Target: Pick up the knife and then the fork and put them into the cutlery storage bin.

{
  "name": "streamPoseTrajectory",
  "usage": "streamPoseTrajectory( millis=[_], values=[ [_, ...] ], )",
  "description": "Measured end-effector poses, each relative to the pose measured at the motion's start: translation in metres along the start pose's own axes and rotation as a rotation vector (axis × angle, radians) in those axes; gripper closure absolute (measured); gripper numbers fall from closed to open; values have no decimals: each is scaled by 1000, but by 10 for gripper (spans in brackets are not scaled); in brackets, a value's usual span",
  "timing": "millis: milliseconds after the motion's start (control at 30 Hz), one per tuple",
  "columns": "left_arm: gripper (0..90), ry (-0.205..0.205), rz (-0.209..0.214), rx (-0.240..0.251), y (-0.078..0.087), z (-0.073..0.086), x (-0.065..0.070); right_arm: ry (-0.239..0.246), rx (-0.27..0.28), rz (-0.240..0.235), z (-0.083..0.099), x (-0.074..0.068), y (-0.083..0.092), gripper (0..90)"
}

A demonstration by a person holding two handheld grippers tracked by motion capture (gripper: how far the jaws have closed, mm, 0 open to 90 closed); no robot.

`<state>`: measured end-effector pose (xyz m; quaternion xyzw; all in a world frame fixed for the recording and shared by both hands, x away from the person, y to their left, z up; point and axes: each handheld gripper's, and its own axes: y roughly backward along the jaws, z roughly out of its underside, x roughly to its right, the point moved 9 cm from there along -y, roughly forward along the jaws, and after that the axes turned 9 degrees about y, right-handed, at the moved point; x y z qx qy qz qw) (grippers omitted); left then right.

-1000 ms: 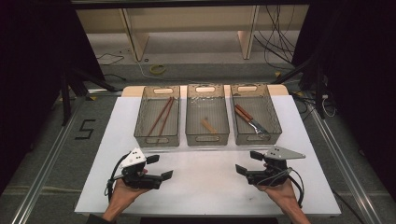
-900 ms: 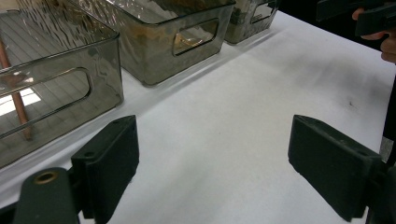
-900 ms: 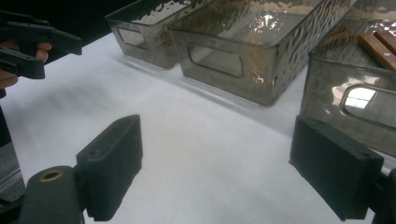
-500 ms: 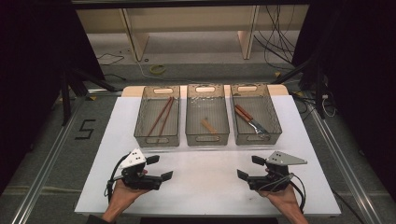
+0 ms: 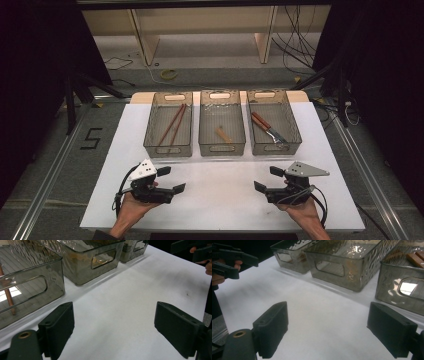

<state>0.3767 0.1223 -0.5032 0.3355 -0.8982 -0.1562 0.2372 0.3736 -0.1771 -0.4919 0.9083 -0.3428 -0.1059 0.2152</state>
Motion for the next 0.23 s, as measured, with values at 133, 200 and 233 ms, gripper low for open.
streamPoseTrajectory(
  millis=[133, 200, 233],
  values=[
    [158, 4, -2, 3, 1, 0, -1, -6, -5, -3, 1, 0, 0, 178],
    [158, 2, -2, 2, 0, 0, -1, -7, -3, -6, 1, 0, -1, 178],
    [158, 1, -3, 1, 0, 0, -1, -6, -3, -4, 1, 1, 0, 179]
  ],
)
